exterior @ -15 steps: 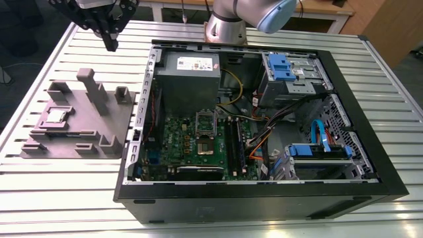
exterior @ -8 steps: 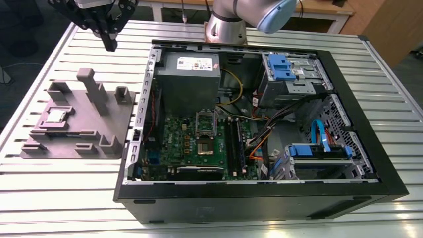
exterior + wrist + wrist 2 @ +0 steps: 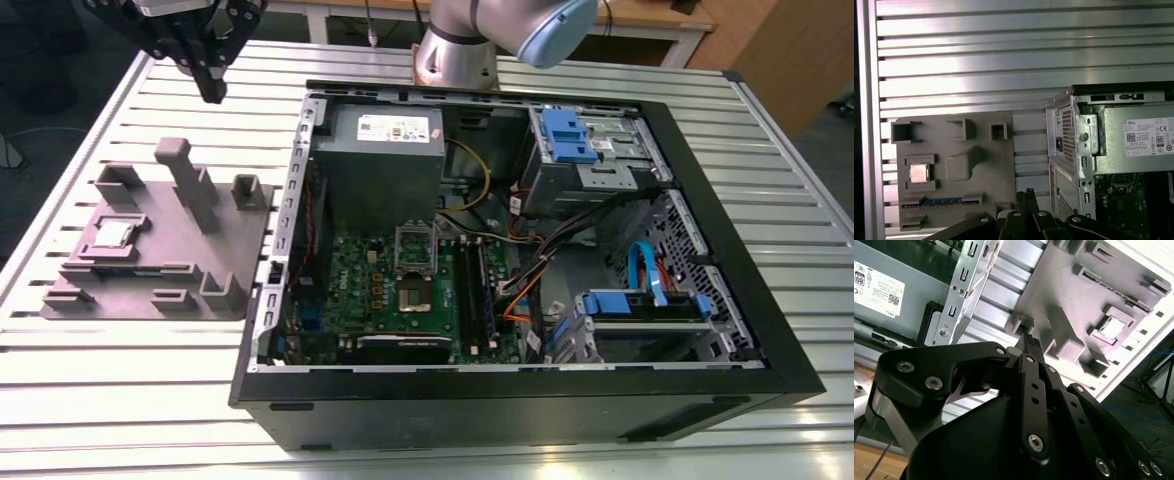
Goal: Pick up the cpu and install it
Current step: 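Reach for the cpu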
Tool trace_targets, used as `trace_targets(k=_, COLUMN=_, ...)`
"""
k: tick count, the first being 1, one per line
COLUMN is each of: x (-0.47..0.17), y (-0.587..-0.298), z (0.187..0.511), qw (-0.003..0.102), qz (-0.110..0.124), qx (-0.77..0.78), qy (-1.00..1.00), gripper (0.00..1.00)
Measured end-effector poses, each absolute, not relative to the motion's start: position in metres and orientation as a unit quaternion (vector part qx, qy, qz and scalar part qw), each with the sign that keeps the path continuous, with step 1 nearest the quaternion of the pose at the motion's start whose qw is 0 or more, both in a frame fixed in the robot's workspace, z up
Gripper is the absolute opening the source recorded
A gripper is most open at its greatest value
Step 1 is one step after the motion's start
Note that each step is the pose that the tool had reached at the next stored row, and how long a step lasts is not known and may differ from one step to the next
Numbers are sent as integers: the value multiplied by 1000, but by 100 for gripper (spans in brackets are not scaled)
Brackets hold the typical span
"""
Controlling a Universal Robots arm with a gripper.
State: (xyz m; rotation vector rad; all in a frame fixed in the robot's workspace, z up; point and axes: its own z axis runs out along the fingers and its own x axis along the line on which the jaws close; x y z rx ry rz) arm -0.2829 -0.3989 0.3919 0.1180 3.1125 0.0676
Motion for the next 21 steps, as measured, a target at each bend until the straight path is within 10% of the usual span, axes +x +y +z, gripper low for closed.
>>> trace_targets(k=21, x=-287, y=-399, z=392, qw=13, qz=22, qx=38, qy=999, gripper=10)
